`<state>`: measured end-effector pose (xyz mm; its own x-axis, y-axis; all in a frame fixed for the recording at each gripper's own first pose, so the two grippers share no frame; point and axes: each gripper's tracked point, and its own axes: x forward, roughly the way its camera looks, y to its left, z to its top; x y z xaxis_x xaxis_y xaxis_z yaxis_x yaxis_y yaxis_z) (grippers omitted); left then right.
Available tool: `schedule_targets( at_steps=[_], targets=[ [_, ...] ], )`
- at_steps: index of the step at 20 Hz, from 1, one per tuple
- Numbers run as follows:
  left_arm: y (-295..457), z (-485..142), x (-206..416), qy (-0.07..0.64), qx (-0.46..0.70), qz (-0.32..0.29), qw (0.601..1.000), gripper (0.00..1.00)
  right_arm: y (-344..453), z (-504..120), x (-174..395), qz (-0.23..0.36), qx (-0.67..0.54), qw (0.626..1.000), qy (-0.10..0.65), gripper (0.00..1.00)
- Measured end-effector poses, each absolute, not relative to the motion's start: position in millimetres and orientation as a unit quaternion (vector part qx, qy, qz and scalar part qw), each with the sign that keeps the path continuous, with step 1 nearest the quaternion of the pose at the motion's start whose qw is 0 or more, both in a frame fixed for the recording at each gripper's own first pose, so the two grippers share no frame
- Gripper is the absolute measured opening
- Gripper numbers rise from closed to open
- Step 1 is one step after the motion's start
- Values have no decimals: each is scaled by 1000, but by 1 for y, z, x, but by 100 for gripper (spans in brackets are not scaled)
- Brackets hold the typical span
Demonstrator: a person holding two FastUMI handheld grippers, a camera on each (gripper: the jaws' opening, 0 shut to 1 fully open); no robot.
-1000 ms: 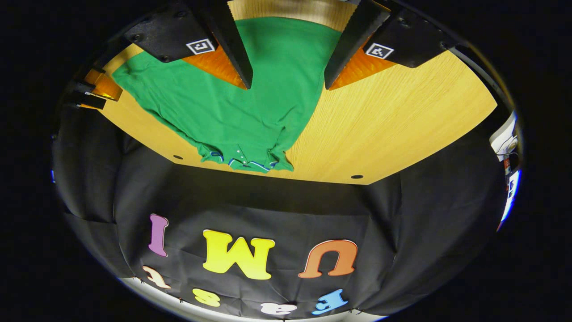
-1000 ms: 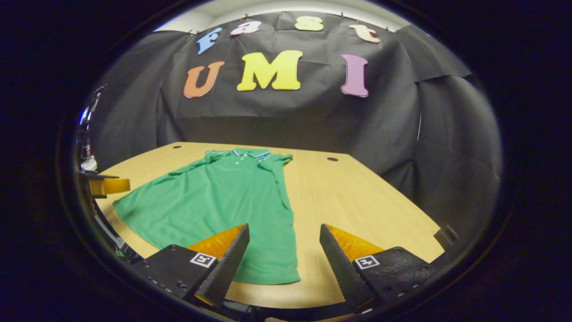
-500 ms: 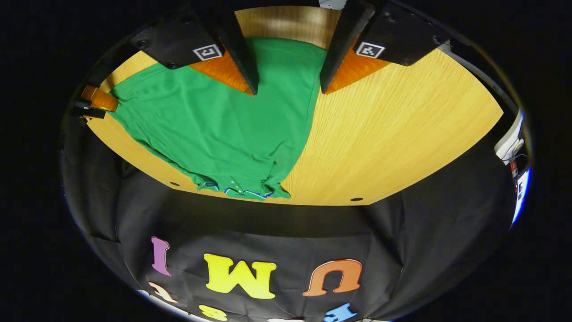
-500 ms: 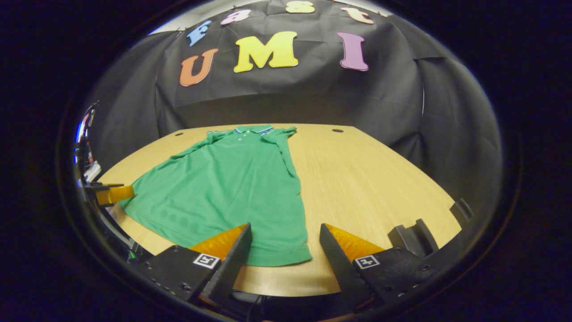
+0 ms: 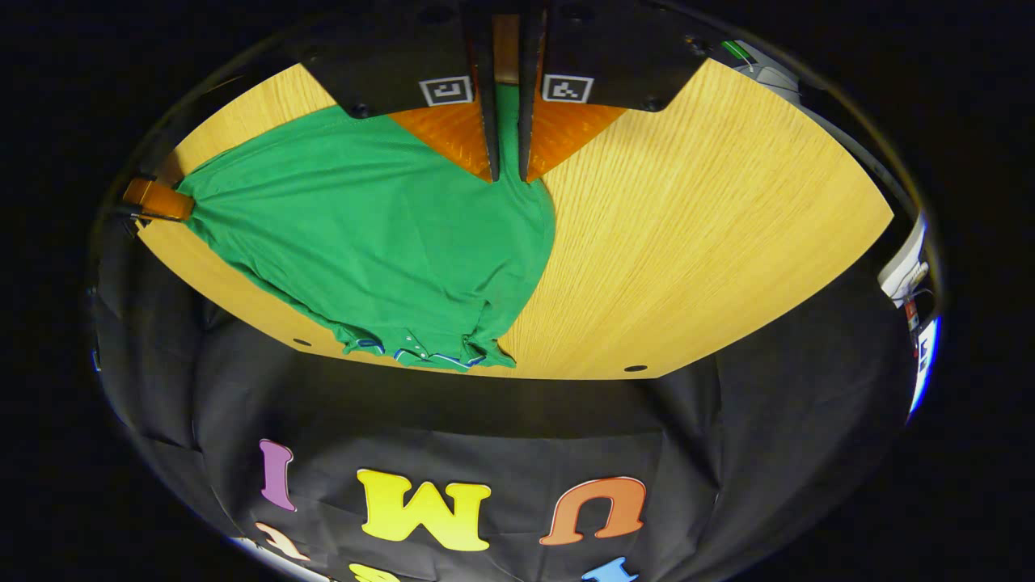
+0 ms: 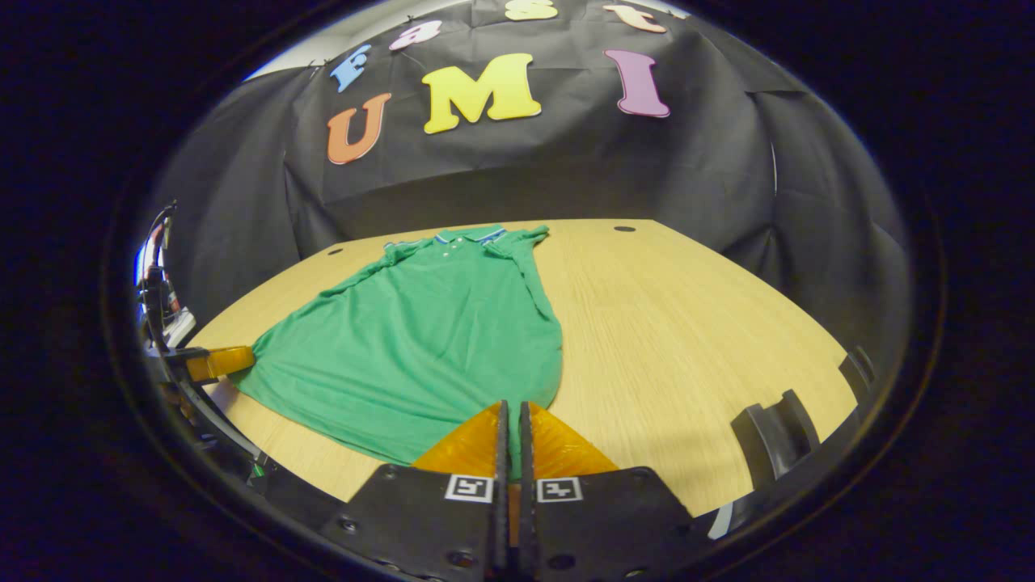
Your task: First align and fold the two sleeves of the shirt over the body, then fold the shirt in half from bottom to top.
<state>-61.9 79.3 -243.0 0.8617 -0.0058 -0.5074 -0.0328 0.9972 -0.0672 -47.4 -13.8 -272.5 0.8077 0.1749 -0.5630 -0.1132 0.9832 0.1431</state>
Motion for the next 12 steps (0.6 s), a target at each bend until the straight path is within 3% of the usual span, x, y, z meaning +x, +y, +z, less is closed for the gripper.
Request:
schedule_targets(
  at_steps=[4,12],
  targets=[
    [74,-241,-58,260,-51,1,964,9,-13,-270,-43,83,41,949,301,0],
    [67,-199,-35,218,-45,-12,975,7,-18,-230,-11,87,51,958,269,0]
  ],
)
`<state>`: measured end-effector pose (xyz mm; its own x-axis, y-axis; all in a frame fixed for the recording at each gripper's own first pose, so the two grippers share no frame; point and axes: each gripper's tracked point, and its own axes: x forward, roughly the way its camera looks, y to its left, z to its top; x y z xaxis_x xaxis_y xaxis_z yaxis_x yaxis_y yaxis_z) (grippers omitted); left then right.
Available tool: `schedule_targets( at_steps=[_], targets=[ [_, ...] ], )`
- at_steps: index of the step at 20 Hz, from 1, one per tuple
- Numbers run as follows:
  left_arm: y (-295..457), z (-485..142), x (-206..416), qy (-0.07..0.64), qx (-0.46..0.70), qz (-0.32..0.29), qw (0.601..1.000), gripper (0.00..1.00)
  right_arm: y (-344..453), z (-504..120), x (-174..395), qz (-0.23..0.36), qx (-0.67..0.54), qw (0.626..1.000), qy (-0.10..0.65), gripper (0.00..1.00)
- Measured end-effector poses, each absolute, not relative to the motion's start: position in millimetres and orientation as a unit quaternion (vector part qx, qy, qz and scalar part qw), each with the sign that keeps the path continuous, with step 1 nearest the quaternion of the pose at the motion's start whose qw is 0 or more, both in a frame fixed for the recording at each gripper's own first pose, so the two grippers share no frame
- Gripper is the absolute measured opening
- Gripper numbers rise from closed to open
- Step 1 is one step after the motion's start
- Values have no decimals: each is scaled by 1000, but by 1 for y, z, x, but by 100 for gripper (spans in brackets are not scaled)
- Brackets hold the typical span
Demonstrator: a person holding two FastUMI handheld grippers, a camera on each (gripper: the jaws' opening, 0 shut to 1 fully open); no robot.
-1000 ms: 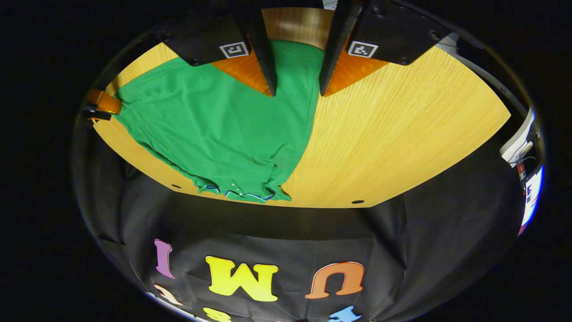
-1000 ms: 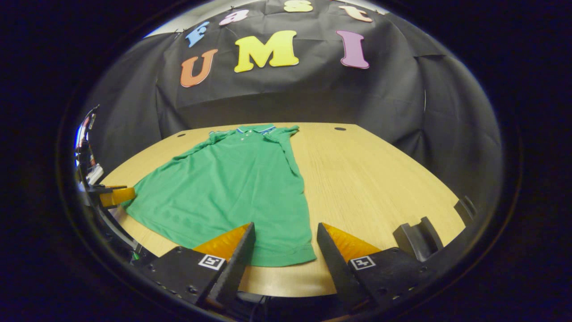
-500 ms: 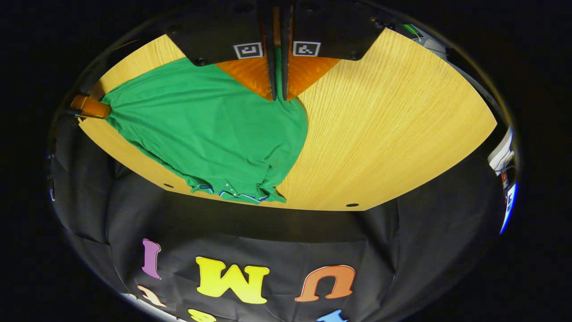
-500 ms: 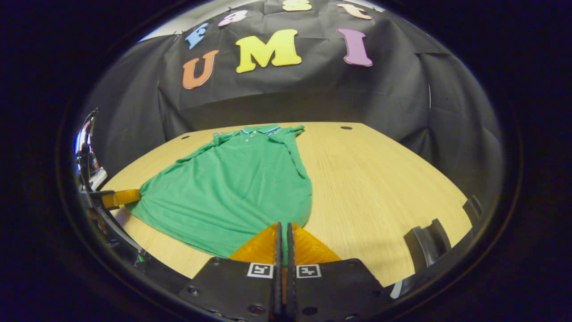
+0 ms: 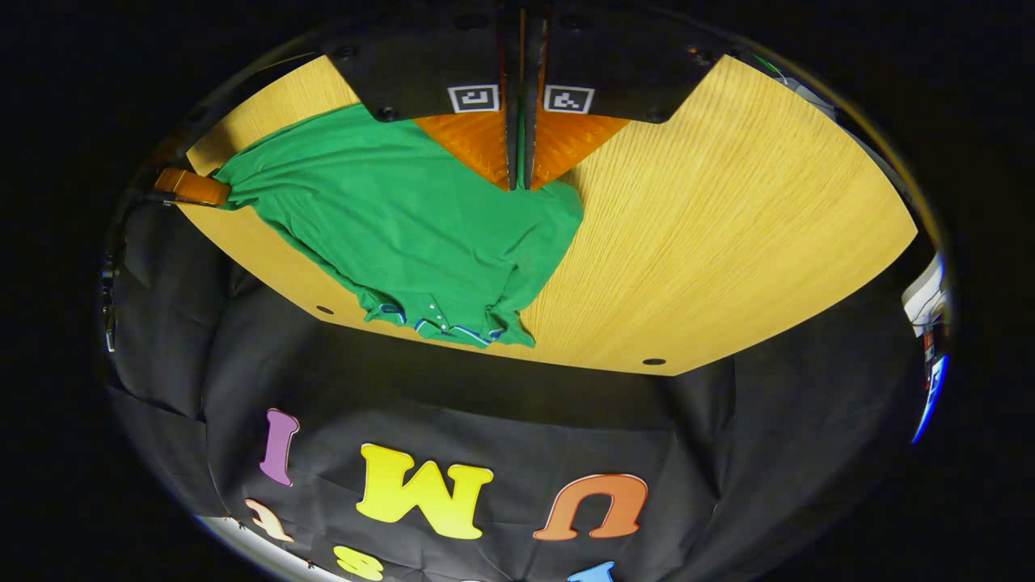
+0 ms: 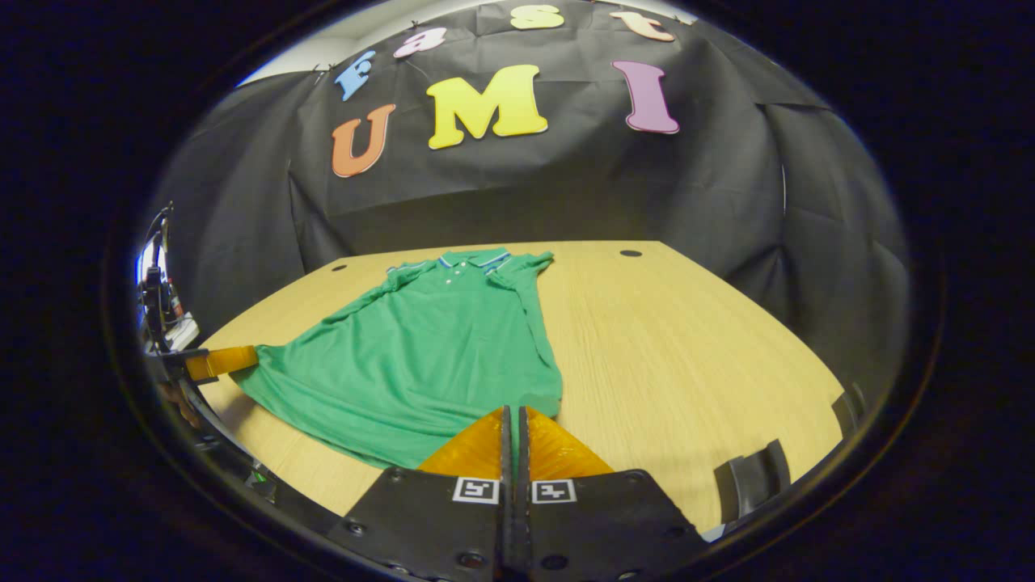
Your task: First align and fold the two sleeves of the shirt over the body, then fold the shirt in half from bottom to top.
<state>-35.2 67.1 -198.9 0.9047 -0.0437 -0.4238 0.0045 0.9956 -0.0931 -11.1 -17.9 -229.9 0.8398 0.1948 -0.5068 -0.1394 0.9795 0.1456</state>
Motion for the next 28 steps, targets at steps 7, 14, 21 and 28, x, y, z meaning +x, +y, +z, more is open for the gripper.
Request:
schedule_targets(
  at_steps=[7,14,21,28],
  targets=[
    [69,-136,27,151,-40,-19,988,7,-13,-171,60,85,45,970,221,0],
    [76,-79,133,93,-37,-23,995,7,7,-112,180,85,35,981,171,0],
    [79,-69,255,79,-21,-28,996,8,24,-102,317,78,-2,989,128,0],
    [87,-123,372,118,-51,-25,991,8,34,-170,440,60,13,978,197,0]
  ],
)
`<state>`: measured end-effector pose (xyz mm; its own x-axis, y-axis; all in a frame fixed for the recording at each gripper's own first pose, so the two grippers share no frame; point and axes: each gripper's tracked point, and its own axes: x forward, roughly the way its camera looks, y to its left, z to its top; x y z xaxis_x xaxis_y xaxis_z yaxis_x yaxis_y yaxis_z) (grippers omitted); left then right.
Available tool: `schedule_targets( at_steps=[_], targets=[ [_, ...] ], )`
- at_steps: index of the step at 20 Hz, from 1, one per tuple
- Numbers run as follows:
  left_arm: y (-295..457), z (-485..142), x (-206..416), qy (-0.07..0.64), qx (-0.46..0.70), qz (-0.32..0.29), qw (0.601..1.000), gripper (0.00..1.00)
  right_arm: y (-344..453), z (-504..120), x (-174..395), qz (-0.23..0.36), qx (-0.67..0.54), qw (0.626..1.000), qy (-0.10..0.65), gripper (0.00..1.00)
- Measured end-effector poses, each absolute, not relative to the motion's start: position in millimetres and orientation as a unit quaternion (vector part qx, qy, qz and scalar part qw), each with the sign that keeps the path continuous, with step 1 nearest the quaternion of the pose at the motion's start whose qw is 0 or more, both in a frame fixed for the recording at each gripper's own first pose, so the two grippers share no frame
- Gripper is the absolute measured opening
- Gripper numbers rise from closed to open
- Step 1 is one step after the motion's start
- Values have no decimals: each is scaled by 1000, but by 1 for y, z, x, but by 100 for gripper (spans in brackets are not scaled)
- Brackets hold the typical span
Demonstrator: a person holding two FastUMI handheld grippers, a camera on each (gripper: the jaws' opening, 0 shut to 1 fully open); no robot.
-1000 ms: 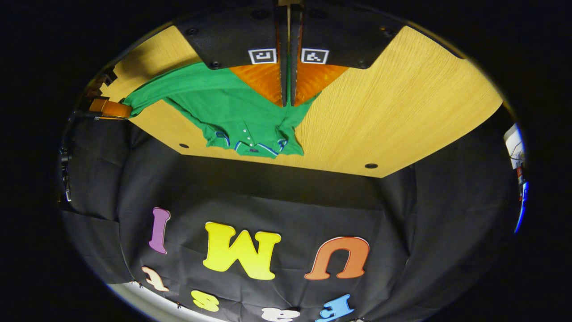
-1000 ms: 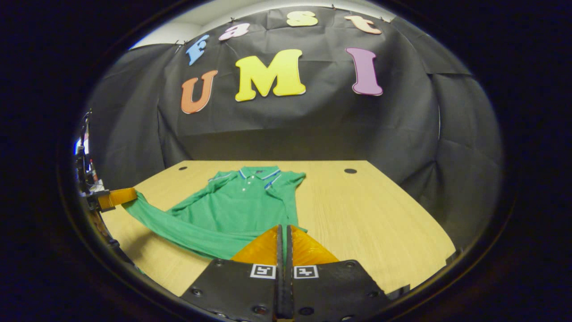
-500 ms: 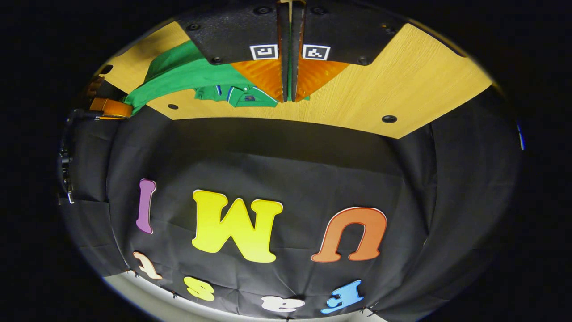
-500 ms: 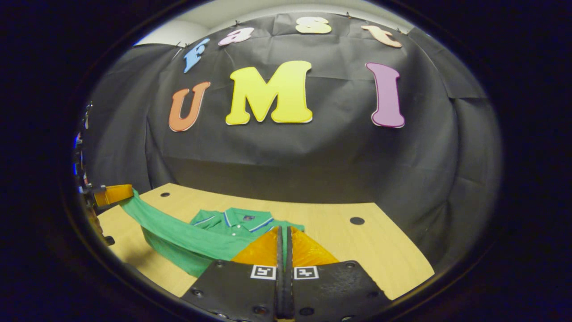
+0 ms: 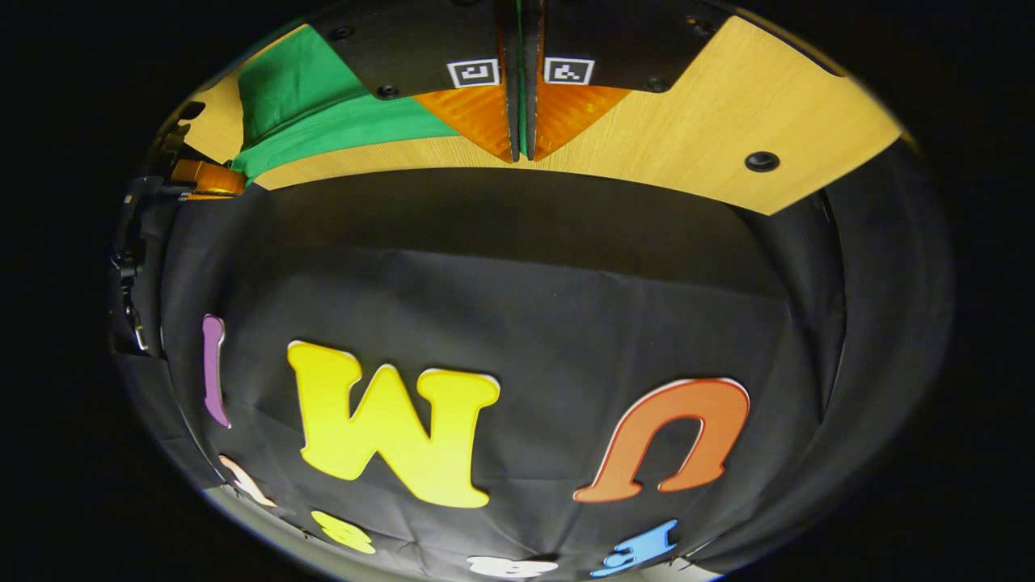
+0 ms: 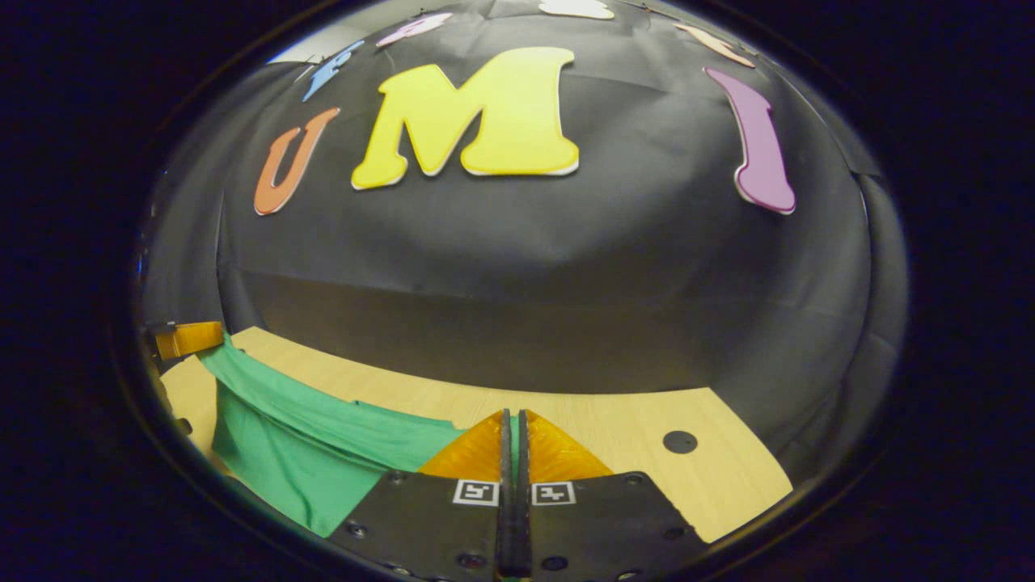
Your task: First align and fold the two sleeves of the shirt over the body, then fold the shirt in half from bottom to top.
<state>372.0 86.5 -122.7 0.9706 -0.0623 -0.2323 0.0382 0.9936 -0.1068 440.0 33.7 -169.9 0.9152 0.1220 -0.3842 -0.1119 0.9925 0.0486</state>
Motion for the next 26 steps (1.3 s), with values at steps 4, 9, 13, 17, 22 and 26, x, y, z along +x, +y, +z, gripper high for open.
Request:
schedule_targets(
  at_steps=[4,9,13,17,22,26],
  targets=[
    [86,-166,417,142,-32,-26,989,8,35,-221,477,48,3,972,231,0],
    [80,-206,425,176,-5,-23,984,11,34,-254,489,38,-21,969,244,0],
    [89,-206,419,173,-25,-12,985,66,32,-247,484,40,-32,970,237,25],
    [99,-212,400,198,-24,10,980,100,29,-240,463,39,-22,969,244,98],
    [92,-172,359,158,-14,11,987,100,33,-210,413,42,-31,975,218,99],
    [72,-132,309,120,-11,10,993,100,33,-168,361,54,-33,979,192,98]
  ],
)
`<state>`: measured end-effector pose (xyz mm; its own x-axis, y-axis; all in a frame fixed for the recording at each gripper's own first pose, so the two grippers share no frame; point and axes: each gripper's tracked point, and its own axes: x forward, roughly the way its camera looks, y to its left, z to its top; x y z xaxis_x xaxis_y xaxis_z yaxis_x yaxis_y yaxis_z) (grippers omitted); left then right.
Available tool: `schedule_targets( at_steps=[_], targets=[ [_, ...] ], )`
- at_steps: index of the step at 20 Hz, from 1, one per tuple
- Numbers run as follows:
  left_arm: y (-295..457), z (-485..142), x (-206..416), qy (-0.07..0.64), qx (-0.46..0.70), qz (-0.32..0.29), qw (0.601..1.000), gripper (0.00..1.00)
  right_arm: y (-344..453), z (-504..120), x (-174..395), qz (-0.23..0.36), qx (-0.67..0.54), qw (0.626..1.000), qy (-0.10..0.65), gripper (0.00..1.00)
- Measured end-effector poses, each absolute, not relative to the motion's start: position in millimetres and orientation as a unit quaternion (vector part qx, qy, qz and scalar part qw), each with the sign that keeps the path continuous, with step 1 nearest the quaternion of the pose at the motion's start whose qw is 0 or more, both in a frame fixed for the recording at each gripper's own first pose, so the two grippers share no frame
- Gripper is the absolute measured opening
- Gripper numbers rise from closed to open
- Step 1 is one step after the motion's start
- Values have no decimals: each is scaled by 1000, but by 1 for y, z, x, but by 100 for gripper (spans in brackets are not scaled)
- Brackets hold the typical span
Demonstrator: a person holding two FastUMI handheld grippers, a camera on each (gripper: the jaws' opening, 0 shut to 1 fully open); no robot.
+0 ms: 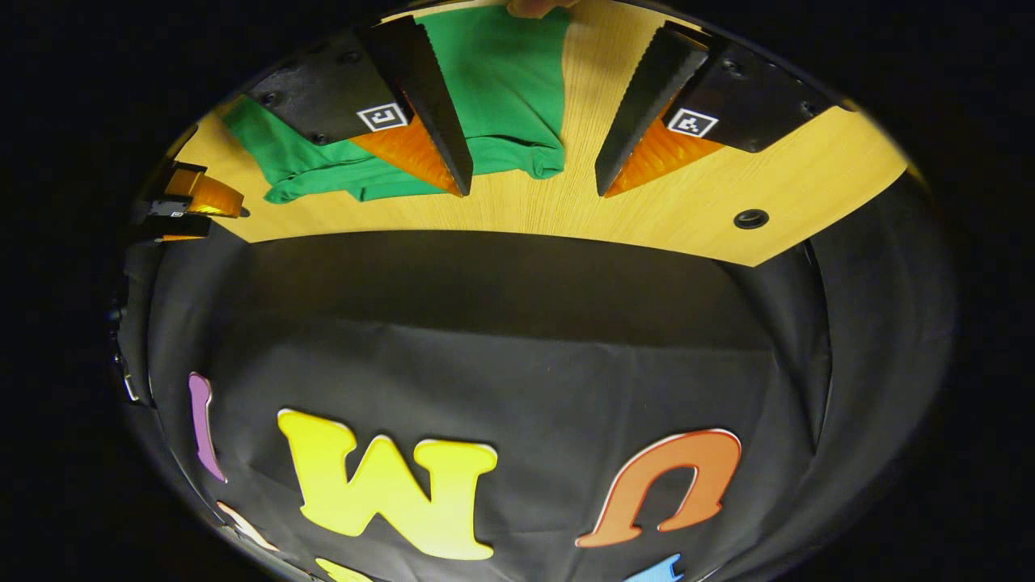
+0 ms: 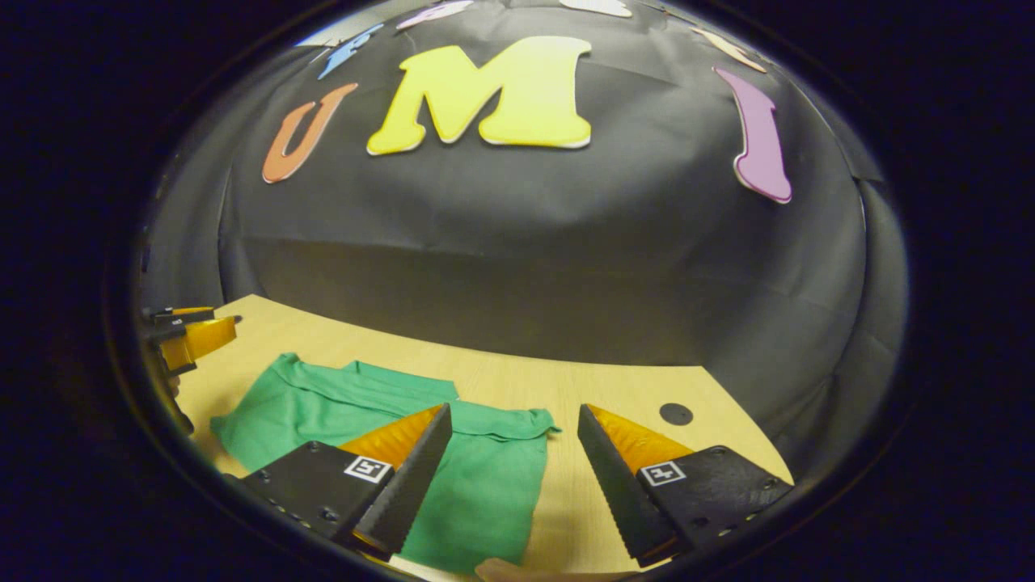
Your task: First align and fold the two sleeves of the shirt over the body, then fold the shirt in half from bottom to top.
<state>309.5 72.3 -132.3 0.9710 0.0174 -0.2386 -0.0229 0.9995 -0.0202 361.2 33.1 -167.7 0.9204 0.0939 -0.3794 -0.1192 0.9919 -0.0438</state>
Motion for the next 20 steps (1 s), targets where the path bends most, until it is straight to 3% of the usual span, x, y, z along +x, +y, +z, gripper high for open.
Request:
schedule_targets(
  at_steps=[12,20],
  targets=[
    [6,-21,123,52,47,-8,998,100,-16,-28,157,54,2,996,71,95],
    [-12,-30,2,47,26,-14,998,100,-43,-25,12,29,23,998,55,95]
  ],
)
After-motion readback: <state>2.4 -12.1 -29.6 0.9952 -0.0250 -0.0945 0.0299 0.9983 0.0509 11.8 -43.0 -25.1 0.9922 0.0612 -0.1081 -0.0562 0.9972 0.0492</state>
